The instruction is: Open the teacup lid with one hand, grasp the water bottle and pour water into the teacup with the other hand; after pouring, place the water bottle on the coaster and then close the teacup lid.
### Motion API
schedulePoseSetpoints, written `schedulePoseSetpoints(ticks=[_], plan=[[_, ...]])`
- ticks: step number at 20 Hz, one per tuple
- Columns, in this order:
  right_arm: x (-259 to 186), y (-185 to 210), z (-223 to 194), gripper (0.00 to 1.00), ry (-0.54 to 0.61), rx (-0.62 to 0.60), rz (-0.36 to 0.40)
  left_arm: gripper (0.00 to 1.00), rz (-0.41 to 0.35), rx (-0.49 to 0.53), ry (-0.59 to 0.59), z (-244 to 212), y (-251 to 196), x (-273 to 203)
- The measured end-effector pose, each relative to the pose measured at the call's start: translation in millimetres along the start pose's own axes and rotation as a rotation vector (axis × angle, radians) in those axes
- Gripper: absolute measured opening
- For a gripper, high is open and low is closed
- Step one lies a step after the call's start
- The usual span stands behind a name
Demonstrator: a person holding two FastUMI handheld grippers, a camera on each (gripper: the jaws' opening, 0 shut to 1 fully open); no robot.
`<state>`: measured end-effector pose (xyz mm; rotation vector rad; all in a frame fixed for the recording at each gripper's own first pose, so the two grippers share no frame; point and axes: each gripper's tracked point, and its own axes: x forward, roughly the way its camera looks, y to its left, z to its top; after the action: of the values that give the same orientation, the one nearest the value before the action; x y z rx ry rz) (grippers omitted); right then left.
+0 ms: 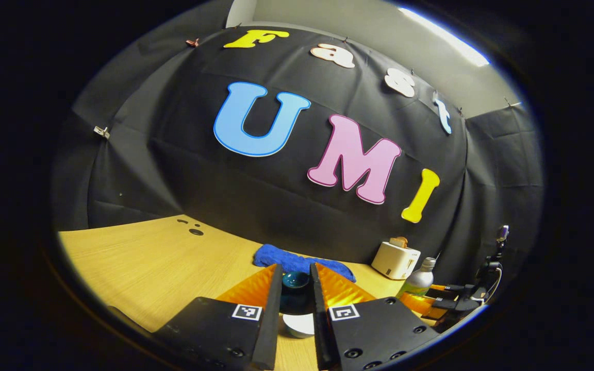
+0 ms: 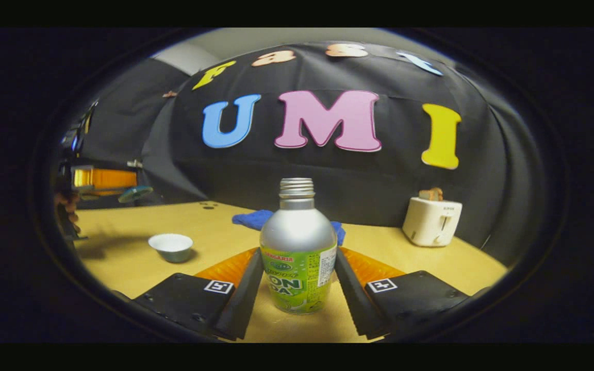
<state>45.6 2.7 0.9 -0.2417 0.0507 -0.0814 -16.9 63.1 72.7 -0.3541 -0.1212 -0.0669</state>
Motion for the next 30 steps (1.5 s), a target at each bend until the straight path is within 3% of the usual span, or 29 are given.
schedulePoseSetpoints(ticks=[3,6,13,16,21,23,24,30], plan=[[2,0,8,0.78,0.011,-0.324,-0.020,0.36,0.000,-0.015,0.001,4,9,-2],[4,20,17,0.78,0.017,-0.597,0.007,0.33,0.006,-0.016,-0.003,8,21,-5],[-15,54,34,0.79,0.020,-1.043,0.087,0.33,0.006,-0.060,-0.007,9,36,-5],[-35,76,35,0.78,-0.003,-1.184,0.106,0.33,0.016,-0.058,-0.006,10,42,-6],[-45,81,34,0.78,-0.016,-1.368,0.120,0.33,0.012,-0.062,0.003,8,43,-5],[-45,84,33,0.82,-0.024,-1.426,0.125,0.33,0.014,-0.063,0.008,6,43,-5],[-45,85,35,0.78,-0.031,-1.455,0.127,0.33,0.013,-0.064,0.009,7,43,-5],[-41,89,32,0.78,-0.039,-1.557,0.151,0.33,0.016,-0.064,0.014,6,44,-4]])
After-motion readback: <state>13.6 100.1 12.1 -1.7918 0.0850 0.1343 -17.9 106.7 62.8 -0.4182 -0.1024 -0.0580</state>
